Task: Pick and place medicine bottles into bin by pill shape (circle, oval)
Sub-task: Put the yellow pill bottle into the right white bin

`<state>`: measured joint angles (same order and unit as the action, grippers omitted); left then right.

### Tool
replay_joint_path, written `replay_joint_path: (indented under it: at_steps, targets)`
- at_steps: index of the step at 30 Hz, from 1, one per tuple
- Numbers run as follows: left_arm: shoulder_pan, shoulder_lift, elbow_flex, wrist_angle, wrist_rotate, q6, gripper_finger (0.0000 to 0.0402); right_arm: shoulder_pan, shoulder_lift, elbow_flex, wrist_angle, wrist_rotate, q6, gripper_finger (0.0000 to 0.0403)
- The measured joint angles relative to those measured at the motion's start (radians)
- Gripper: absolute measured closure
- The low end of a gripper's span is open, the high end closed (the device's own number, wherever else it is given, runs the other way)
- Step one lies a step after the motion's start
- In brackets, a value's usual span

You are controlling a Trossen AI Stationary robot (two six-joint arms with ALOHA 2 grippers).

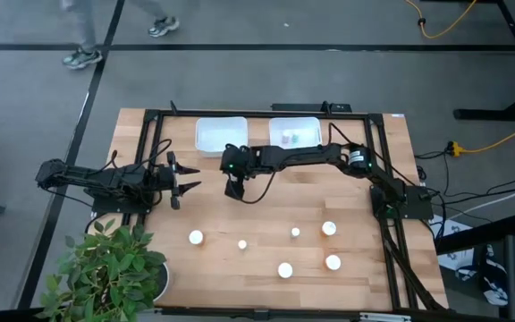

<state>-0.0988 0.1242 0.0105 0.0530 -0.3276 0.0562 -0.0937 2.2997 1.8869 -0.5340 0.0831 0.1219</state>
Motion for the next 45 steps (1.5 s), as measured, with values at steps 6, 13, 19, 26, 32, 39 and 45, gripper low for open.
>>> replay_joint_path:
  at_steps: [6,13,19,26,32,39,45]
  targets:
    - [0.0,0.0,0.0,0.0,0.0,0.0,0.0235,0.0,-0.001,-0.021,0.05,0.004,0.0,0.0111]
    - [0.0,0.0,0.0,0.0,0.0,0.0,0.0235,0.0,-0.001,-0.022,0.059,0.004,0.0,0.0171]
    - [0.0,0.0,0.0,0.0,0.0,0.0,0.0235,0.0,-0.001,-0.022,0.059,0.004,0.001,0.0225]
    - [0.0,0.0,0.0,0.0,0.0,0.0,0.0235,0.0,-0.001,-0.022,0.059,0.003,0.044,0.027]
    - [0.0,0.0,0.0,0.0,0.0,0.0,0.0235,0.0,-0.001,-0.022,0.06,0.003,0.058,0.0284]
    - [0.0,0.0,0.0,0.0,0.0,0.0,0.0235,0.0,-0.001,-0.022,0.06,0.003,0.059,0.0279]
    - [0.0,0.0,0.0,0.0,0.0,0.0,0.0235,0.0,-0.001,-0.021,0.048,-0.016,0.058,0.0275]
